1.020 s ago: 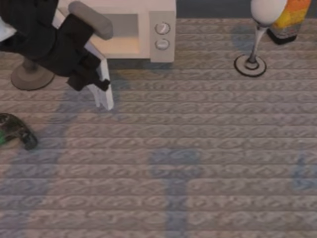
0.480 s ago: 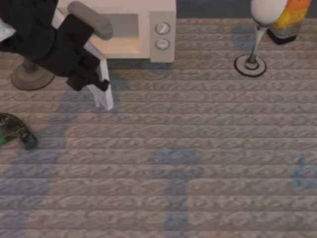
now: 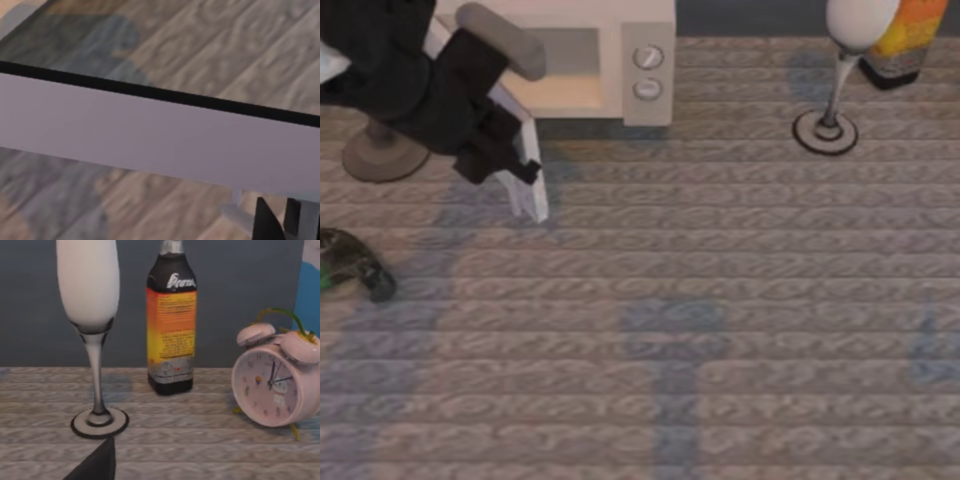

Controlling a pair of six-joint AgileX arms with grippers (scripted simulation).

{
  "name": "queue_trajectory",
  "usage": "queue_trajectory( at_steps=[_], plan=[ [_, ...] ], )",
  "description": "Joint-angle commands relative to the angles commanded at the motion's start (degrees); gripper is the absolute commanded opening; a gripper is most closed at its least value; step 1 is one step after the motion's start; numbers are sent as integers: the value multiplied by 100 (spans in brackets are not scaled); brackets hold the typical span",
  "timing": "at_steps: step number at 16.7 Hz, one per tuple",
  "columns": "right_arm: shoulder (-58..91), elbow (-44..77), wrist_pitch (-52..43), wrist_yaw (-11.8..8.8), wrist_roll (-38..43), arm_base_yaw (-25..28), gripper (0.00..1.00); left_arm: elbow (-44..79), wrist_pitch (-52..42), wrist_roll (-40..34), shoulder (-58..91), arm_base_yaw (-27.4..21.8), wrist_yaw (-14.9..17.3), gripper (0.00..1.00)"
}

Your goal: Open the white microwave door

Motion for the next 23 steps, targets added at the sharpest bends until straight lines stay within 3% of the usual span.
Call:
queue_trajectory(
  at_steps=[8, 18, 23],
  plan=[
    [0, 0, 0, 0, 0, 0, 100, -20, -8, 5, 14, -11, 28, 0],
    [0, 0, 0, 0, 0, 0, 100, -88, -336, 1060, -73, 417, 490, 0],
    [0, 0, 0, 0, 0, 0, 100, -81, -343, 1135, -103, 456, 532, 0]
  ],
)
